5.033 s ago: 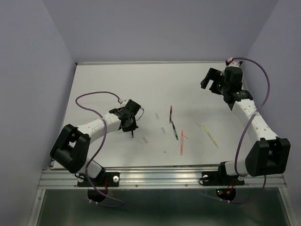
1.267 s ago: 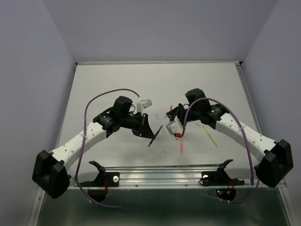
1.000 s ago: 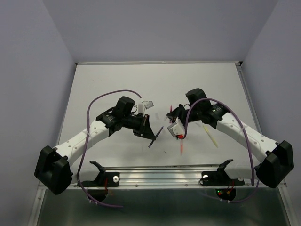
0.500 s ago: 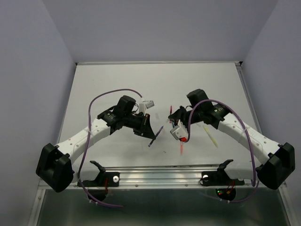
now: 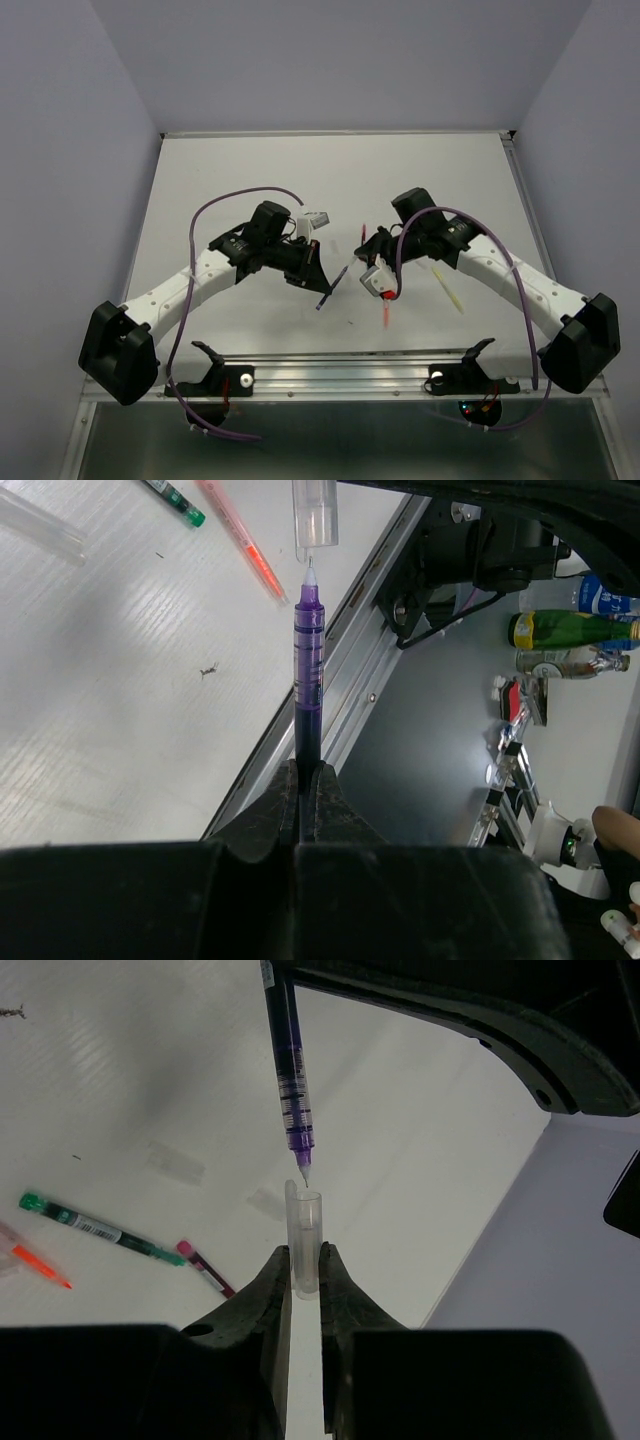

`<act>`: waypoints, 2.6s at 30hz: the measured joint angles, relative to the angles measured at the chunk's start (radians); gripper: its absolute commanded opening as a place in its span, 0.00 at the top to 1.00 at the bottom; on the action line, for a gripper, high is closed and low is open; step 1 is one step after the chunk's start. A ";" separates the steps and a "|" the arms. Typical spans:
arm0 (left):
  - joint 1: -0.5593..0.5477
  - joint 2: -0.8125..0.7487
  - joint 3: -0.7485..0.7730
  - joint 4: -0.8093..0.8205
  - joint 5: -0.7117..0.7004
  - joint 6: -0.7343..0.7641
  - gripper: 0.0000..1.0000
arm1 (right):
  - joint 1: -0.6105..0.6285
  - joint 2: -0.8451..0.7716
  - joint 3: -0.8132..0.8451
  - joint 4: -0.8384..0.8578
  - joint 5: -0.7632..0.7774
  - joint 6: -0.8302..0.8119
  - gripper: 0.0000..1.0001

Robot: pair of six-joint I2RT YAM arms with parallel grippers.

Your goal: Insert the pens into the pen caps

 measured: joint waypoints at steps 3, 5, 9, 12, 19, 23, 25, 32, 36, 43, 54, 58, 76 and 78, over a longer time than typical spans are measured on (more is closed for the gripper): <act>0.000 0.000 0.000 0.000 -0.001 0.000 1.00 | 0.000 0.011 0.007 0.000 -0.005 0.000 0.98; 0.000 0.000 0.002 0.000 -0.002 0.001 1.00 | 0.000 0.013 0.008 0.001 -0.005 -0.001 0.98; -0.004 0.002 0.005 -0.003 -0.004 0.001 1.00 | 0.000 0.014 0.008 0.001 -0.005 -0.002 0.98; -0.004 0.016 0.016 -0.006 -0.005 0.003 1.00 | 0.002 0.014 0.008 0.001 -0.004 -0.003 0.98; -0.004 0.040 0.035 -0.013 -0.013 0.001 1.00 | 0.033 0.014 0.008 -0.001 0.031 -0.016 0.99; -0.004 0.047 0.058 -0.024 -0.022 -0.005 1.00 | 0.056 0.019 0.008 -0.003 0.071 -0.031 0.99; -0.005 0.047 0.059 -0.031 -0.024 -0.008 1.00 | 0.064 0.020 0.008 -0.005 0.084 -0.037 0.99; -0.006 0.067 0.060 -0.014 -0.020 -0.025 1.00 | 0.090 0.020 0.008 -0.017 0.114 -0.063 0.99; -0.011 0.074 0.056 0.023 -0.018 -0.056 1.00 | 0.093 0.019 0.008 -0.014 0.131 -0.051 0.99; -0.024 0.079 -0.024 0.217 0.009 -0.167 1.00 | 0.092 0.010 0.008 -0.028 0.168 0.023 0.99; -0.066 0.111 -0.034 0.316 -0.017 -0.251 1.00 | 0.087 -0.010 0.016 -0.097 0.212 -0.039 0.99; -0.076 0.111 -0.031 0.332 -0.058 -0.251 1.00 | 0.085 -0.010 0.031 -0.114 0.237 -0.067 0.99; -0.092 0.193 0.046 0.312 -0.092 -0.230 1.00 | 0.073 -0.012 0.045 -0.129 0.282 -0.110 0.99; -0.092 0.188 0.046 0.311 -0.085 -0.230 1.00 | 0.073 -0.019 0.045 -0.129 0.281 -0.107 0.99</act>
